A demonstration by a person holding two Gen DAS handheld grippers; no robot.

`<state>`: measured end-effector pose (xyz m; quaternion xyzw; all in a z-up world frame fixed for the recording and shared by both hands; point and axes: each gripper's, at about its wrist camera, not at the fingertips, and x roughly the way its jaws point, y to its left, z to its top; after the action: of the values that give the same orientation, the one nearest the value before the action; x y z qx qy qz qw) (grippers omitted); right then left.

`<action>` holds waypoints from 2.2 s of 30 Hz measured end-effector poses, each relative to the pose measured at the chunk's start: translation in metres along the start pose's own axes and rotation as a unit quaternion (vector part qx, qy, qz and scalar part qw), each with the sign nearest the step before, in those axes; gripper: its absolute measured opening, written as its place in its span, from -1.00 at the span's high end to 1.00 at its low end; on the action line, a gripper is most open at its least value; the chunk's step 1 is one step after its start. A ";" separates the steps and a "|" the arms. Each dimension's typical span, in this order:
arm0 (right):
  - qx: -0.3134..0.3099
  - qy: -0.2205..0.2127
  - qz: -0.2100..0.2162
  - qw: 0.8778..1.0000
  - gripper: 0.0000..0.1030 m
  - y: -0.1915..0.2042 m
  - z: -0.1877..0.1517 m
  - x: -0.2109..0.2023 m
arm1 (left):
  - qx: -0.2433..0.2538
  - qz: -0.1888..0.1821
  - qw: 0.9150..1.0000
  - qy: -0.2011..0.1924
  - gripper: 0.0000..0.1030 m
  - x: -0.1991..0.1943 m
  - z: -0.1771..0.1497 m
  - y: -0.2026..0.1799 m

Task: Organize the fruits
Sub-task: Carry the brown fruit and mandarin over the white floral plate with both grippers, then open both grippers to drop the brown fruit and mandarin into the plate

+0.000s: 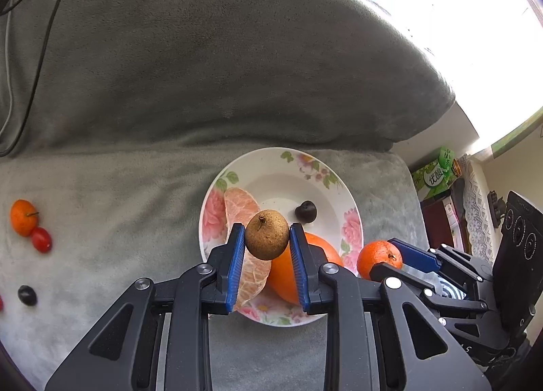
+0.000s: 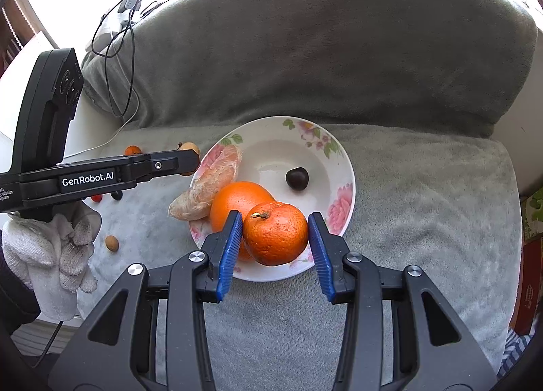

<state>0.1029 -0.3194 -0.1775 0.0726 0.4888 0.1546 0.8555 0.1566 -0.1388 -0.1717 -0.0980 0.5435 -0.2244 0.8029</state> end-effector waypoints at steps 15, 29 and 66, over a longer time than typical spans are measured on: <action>0.014 0.009 0.004 1.000 0.18 -0.017 0.004 0.014 | 0.005 -0.008 1.000 0.008 0.51 0.017 0.012 -0.013; 0.013 0.009 0.015 1.000 0.18 -0.018 0.006 0.019 | 0.002 -0.011 1.000 0.013 0.51 0.021 0.015 -0.018; -0.003 -0.016 -0.007 1.000 -0.74 -0.001 0.009 0.000 | 0.010 0.012 1.000 -0.015 -0.42 0.000 0.021 -0.030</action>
<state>0.1105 -0.3202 -0.1732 0.0690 0.4754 0.1493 0.8643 0.1681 -0.1665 -0.1515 -0.0865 0.5306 -0.2188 0.8143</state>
